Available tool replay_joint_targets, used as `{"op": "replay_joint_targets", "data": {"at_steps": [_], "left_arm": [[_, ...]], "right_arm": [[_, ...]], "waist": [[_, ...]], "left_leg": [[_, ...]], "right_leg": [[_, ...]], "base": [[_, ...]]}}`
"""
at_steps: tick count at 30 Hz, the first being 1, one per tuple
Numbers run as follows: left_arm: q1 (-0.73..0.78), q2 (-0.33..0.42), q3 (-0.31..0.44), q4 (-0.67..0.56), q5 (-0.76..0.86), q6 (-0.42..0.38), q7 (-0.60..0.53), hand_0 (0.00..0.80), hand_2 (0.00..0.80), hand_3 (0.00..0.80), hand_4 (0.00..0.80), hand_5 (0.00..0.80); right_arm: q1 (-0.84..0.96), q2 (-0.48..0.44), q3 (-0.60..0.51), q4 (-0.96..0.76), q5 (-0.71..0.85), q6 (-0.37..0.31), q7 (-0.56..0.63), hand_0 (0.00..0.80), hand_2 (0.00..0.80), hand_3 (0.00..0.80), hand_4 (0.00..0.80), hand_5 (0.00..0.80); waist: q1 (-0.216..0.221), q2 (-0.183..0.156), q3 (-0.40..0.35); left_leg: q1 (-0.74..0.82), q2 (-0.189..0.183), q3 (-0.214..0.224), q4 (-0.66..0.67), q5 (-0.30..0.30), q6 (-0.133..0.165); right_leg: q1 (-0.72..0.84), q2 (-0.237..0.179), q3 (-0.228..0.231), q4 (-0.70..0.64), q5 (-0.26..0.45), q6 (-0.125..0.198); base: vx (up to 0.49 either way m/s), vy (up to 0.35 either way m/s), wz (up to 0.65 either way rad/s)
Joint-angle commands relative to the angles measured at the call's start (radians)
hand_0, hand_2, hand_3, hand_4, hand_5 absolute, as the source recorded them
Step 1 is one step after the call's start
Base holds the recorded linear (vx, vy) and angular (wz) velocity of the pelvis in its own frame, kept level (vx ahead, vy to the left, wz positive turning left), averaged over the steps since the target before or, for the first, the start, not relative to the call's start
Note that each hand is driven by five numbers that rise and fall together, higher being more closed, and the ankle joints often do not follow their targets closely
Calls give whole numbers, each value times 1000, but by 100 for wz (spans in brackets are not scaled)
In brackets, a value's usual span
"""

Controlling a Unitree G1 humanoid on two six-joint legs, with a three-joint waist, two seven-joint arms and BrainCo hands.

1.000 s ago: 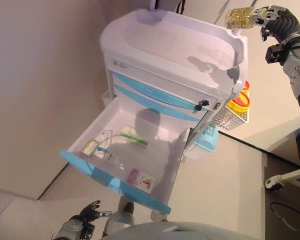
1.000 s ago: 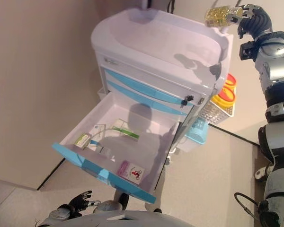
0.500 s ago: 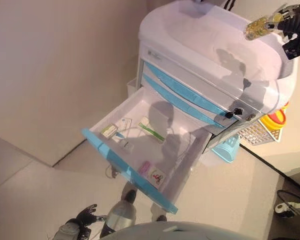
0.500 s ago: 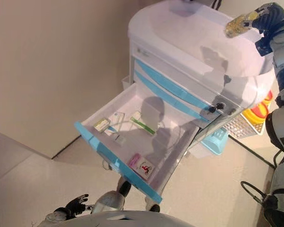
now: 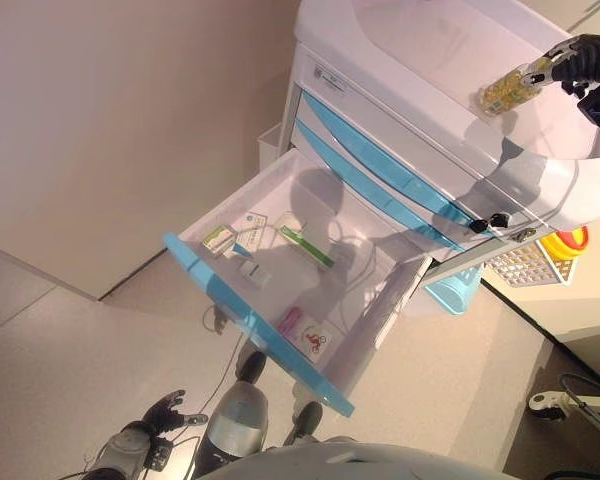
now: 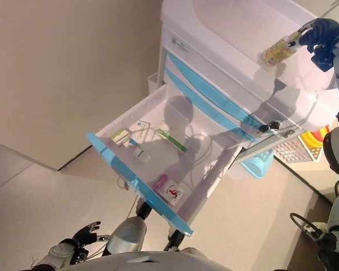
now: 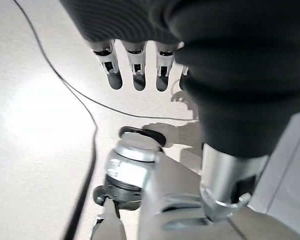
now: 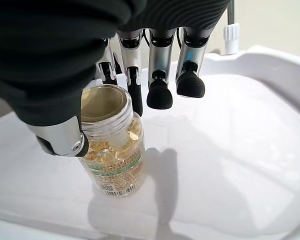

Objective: Open the drawer and pick up the medicine

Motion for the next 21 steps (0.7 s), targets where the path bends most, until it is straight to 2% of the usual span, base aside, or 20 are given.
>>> {"op": "replay_joint_targets", "data": {"at_steps": [1,5,6,7,10,13,21], "left_arm": [[43,49,-22,-34,-24,-30,10,0,0,0,0,0],[43,55,-24,-51,-26,-24,8,0,0,0,0,0],[43,56,-25,-53,-27,-24,8,0,0,0,0,0],[45,58,-25,-53,-27,-25,6,0,0,0,0,0],[50,60,-24,-49,-26,-32,1,0,0,0,0,0],[56,57,-25,-42,-24,-38,0,0,0,0,0,0],[71,43,-38,-19,-13,-60,-19,0,0,0,0,0]], "right_arm": [[-75,-59,110,3,-29,-17,23,800,800,800,800,800],[-79,-63,110,8,-33,-26,22,800,800,800,800,800],[-80,-63,110,10,-29,-31,14,524,524,524,524,524],[-82,-64,111,11,-19,-39,-4,0,0,0,0,0],[-94,-66,103,7,3,-43,-62,0,0,0,0,0],[-103,-69,90,0,34,-84,-188,0,0,0,0,0],[-127,-92,35,-28,62,-123,-475,0,0,0,0,0]], "waist": [[9,-11,-11],[12,-11,-4],[12,-12,-3],[13,-12,-2],[14,-9,1],[14,-6,-2],[16,10,-25]], "left_leg": [[8,6,29,39,-165,22],[5,4,24,38,-163,22],[4,4,24,39,-163,22],[4,5,24,39,-163,22],[4,5,24,40,-163,23],[6,2,21,42,-165,24],[7,-5,13,54,-177,25]], "right_leg": [[-63,-33,33,123,-32,40],[-66,-30,32,124,-30,41],[-67,-30,32,125,-30,41],[-68,-31,30,126,-29,42],[-69,-30,28,129,-29,41],[-68,-30,26,129,-29,43],[-63,-34,20,128,-34,47]], "base": [[0,0,0],[0,0,0],[0,0,0],[0,0,0],[0,0,0],[0,0,0],[23,14,0]]}}
